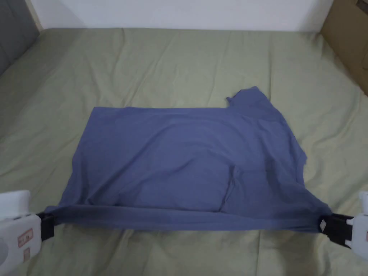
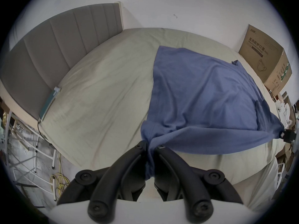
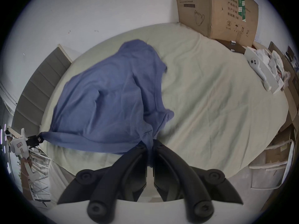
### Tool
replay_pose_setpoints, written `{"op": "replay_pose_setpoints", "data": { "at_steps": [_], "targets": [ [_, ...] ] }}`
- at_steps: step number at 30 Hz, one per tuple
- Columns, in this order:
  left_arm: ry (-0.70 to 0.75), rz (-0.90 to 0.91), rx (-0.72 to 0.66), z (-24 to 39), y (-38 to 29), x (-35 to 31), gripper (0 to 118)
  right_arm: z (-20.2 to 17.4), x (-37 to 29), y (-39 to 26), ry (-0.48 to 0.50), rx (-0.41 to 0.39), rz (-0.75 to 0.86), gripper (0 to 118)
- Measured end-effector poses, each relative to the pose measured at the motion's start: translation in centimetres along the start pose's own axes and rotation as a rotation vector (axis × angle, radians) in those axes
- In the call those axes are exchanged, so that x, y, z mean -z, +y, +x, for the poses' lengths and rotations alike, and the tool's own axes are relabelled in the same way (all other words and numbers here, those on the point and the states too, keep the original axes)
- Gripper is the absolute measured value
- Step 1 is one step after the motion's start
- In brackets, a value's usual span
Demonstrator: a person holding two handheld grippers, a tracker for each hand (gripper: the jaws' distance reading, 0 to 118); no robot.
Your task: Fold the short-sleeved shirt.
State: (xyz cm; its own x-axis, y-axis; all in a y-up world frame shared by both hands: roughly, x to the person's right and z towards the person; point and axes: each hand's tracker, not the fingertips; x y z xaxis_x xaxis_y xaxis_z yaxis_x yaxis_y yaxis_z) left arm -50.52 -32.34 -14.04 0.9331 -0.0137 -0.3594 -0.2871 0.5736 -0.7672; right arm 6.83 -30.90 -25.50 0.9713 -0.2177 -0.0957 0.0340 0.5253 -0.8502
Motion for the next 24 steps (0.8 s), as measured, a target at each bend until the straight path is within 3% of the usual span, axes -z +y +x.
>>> {"op": "replay_pose_setpoints", "data": {
  "at_steps": [7, 11, 12, 13, 14, 15, 16, 20, 21, 22, 23, 24],
  "targets": [
    [0.017, 0.001, 0.106, 2.4, 9.4, 4.1, 7, -1.7, 4.7, 8.3, -0.025, -0.075, -0.025, 6],
    [0.000, -0.043, 0.085, 3.1, 13.0, 8.8, 8, -1.4, 10.0, 11.5, -0.037, -0.007, -0.113, 6],
    [0.000, -0.052, 0.073, 3.1, 13.4, 9.7, 19, -1.3, 10.9, 11.9, -0.039, 0.001, -0.123, 7],
    [0.010, -0.057, 0.061, 3.2, 13.7, 10.3, 40, -1.3, 11.5, 12.2, -0.059, 0.010, -0.121, 11],
    [0.037, -0.067, 0.063, 3.2, 13.9, 10.9, 69, -1.2, 12.0, 12.4, -0.082, -0.001, -0.121, 25],
    [0.044, -0.077, 0.062, 3.2, 14.0, 11.2, 105, -1.2, 12.1, 12.5, -0.126, -0.026, -0.122, 58],
    [0.046, -0.081, 0.058, 2.9, 13.9, 11.2, 113, -1.3, 12.1, 12.5, -0.144, -0.051, -0.123, 76],
    [0.024, -0.061, 0.029, 1.9, 12.4, 9.2, 104, -0.9, 9.3, 11.5, -0.089, -0.062, -0.073, 77],
    [0.017, -0.062, 0.018, 1.7, 11.8, 8.5, 92, -0.9, 8.4, 11.0, -0.085, -0.059, -0.067, 74],
    [0.009, -0.054, 0.002, 1.4, 10.8, 7.6, 71, -0.8, 7.4, 10.2, -0.073, -0.055, -0.047, 65],
    [-0.002, -0.042, -0.012, 1.3, 9.7, 6.8, 41, -0.8, 6.3, 9.3, -0.066, -0.051, -0.021, 46],
    [-0.004, -0.038, -0.020, 1.0, 8.7, 6.0, 5, -0.9, 5.4, 8.2, -0.066, -0.054, -0.008, 12]
  ]
}}
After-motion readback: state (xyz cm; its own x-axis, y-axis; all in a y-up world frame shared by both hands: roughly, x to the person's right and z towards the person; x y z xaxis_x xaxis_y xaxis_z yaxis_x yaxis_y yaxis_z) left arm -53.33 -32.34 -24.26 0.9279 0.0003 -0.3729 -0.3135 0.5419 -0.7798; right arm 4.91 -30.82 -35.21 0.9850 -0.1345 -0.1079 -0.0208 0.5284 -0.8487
